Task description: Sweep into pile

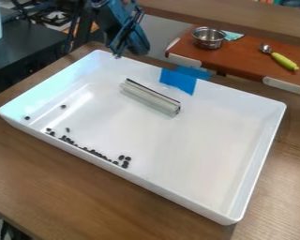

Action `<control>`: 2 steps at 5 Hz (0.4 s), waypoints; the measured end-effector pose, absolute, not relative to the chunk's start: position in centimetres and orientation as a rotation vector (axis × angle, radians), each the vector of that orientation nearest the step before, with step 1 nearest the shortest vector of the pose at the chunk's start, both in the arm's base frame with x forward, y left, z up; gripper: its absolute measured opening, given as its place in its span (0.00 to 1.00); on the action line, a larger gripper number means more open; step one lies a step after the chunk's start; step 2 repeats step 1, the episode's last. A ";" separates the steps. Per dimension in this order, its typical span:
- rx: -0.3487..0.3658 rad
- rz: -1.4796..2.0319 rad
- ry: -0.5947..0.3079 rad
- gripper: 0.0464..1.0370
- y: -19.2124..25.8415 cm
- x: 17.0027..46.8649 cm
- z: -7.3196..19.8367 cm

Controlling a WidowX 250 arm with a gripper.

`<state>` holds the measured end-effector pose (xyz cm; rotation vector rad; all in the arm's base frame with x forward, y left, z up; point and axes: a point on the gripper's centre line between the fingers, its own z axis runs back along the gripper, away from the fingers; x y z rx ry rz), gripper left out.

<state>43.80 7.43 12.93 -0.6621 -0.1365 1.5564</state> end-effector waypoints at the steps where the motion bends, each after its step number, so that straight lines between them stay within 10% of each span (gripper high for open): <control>1: -0.574 1.647 -0.139 0.02 10.0 45.3 11.4; 2: -0.574 1.647 -0.139 0.02 10.0 45.3 11.4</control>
